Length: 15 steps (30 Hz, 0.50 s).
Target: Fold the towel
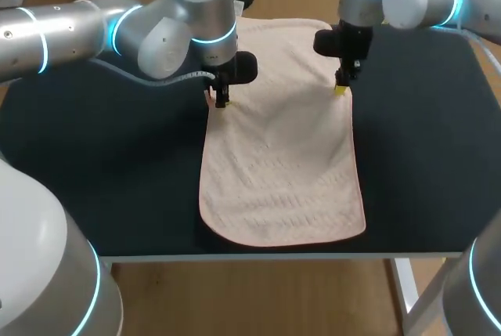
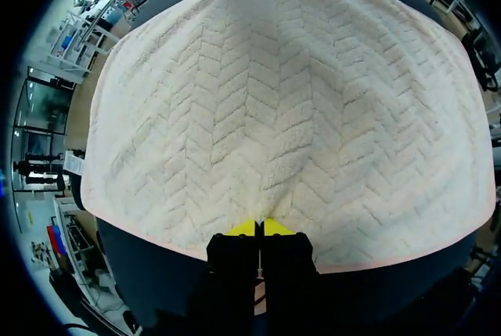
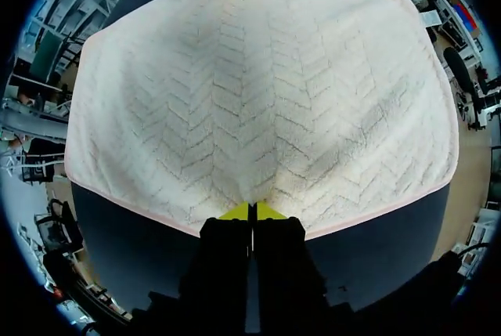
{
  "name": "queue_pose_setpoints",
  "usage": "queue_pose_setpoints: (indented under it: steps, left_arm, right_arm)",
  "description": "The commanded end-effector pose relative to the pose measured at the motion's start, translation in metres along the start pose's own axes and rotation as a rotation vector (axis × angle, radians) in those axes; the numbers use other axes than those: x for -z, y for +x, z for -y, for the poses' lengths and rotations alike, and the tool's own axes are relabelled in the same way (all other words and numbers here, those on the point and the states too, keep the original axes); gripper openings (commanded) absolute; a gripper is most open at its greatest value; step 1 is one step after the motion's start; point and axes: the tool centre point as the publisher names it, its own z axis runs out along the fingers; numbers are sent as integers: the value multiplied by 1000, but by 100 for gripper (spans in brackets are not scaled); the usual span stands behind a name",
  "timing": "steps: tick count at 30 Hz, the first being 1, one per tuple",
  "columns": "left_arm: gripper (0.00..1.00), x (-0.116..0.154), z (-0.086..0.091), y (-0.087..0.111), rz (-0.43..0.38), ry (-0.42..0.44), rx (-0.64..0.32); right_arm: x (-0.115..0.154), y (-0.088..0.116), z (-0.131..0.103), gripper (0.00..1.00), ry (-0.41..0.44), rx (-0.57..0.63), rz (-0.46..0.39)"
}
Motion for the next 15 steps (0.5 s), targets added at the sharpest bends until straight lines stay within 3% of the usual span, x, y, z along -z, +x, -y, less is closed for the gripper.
queue_pose_setpoints:
  steps: [1, 15]
  left_arm:
    - [0, 27, -6, 0, 43, 15, 17]
    - [0, 131, -8, -43, 266, 72, 100]
  right_arm:
    - [21, 13, 4, 0, -5, 10, 42]
    - [111, 15, -16, 0, -23, 89, 200]
